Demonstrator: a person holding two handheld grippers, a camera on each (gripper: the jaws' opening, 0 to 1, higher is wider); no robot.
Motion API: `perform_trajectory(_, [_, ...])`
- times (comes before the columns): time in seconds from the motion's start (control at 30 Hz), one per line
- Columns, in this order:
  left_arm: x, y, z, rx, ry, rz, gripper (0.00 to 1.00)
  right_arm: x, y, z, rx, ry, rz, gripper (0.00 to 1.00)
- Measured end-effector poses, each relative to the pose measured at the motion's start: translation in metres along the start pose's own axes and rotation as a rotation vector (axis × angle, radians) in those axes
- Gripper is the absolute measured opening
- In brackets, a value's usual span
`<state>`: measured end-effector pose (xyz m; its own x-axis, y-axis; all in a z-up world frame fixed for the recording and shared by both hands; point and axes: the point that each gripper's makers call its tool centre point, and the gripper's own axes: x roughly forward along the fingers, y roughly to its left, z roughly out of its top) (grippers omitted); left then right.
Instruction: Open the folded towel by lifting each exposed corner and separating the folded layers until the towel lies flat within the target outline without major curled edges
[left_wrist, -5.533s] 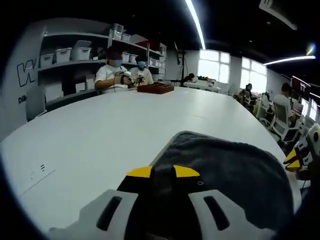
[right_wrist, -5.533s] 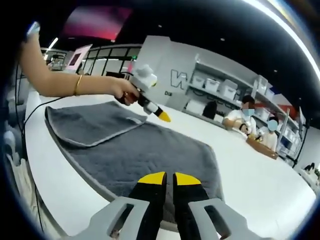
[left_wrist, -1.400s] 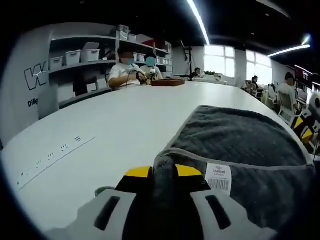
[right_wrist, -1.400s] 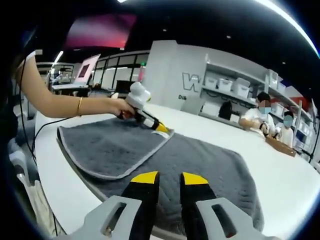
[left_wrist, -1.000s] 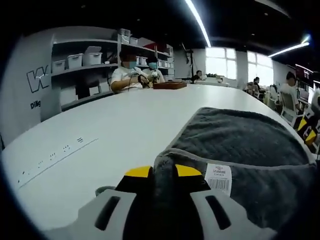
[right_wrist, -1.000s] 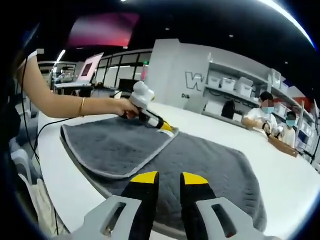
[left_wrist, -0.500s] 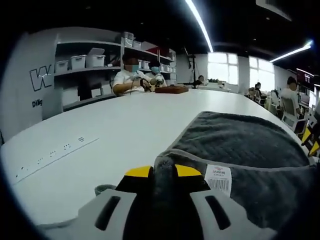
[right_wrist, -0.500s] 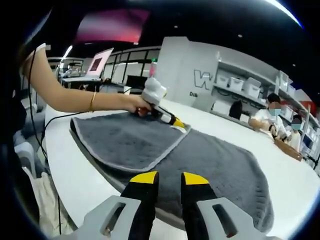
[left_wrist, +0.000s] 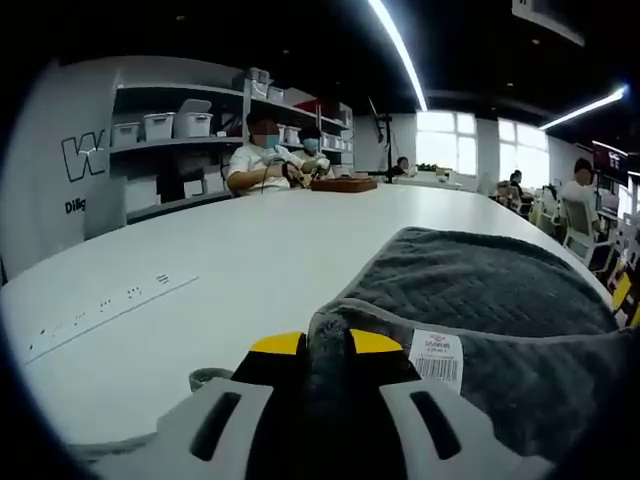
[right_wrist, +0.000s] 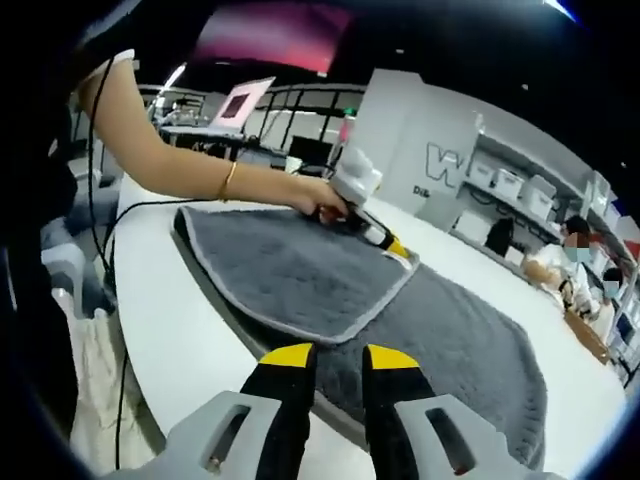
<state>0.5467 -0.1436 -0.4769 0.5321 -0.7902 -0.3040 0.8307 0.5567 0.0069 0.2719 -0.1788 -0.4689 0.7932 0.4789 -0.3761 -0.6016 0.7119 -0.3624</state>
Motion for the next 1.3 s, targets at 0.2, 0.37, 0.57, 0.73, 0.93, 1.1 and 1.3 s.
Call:
perform_trajectory(0.2, [-0.001,-0.001,0.0,0.0,0.007,0.0,0.15,0.003,0.011,0.012,-0.139,-0.01,0.048,0.08])
perform_trajectory(0.37, [-0.001,0.001,0.001,0.015,0.022,0.004,0.15,0.006,0.017,0.018,-0.2,-0.009,0.067,0.06])
perform_trajectory(0.57, [-0.003,-0.001,0.001,0.032,0.037,0.001,0.14,0.007,0.017,0.017,-0.217,-0.002,0.068,0.03])
perform_trajectory(0.73, [-0.005,-0.003,0.001,0.043,0.046,-0.006,0.14,0.006,0.016,0.018,-0.215,-0.001,0.069,0.01])
perform_trajectory(0.93, [-0.007,0.002,0.004,0.094,0.066,-0.006,0.14,0.005,0.015,0.02,-0.197,-0.024,0.068,0.0])
perform_trajectory(1.1, [-0.007,0.003,0.008,0.114,0.063,0.0,0.14,0.004,0.014,0.021,-0.197,-0.03,0.066,0.0])
perform_trajectory(1.3, [-0.008,0.004,0.009,0.14,0.073,0.004,0.14,0.004,0.015,0.022,-0.194,-0.036,0.067,0.0])
